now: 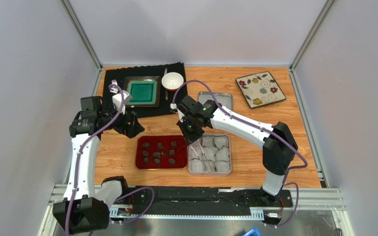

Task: Pack the chocolate
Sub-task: Place the clamp in the packing box.

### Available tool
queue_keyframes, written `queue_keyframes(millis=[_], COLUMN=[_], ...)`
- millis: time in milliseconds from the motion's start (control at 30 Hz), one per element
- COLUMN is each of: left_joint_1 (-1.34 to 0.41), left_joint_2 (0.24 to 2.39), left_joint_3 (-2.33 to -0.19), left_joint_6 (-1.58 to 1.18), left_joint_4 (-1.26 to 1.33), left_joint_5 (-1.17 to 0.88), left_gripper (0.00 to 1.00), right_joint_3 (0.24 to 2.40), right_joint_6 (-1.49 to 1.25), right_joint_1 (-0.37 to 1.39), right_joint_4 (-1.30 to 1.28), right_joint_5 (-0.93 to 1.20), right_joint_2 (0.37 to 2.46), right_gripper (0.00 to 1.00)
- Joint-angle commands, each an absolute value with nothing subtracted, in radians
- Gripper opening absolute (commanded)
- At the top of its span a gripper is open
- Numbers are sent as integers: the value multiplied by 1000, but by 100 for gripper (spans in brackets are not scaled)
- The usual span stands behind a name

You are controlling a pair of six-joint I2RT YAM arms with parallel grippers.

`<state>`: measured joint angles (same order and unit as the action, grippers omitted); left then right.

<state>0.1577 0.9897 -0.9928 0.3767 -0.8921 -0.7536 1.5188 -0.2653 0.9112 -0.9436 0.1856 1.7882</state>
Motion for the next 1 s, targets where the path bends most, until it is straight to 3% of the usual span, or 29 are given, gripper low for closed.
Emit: queue_keyframes(millis=[0,500,967], left_joint_1=[182,206,206], left_joint_2=[1003,997,980], left_joint_3=[-994,-994,-973], left_joint_6=[397,416,434], left_joint_4=[-893,-894,-887], left_joint_5=[-765,-759,-735], left_gripper=[99,99,99], right_joint_3=[1565,1473,1453], right_joint_6=[-265,-311,-295], right_joint_1=[942,1005,1005], right_joint_4=[-917,-835,-836], right_joint_5=[204,193,112], right_joint_2=[1798,1858,1865], right_gripper=[0,3,34])
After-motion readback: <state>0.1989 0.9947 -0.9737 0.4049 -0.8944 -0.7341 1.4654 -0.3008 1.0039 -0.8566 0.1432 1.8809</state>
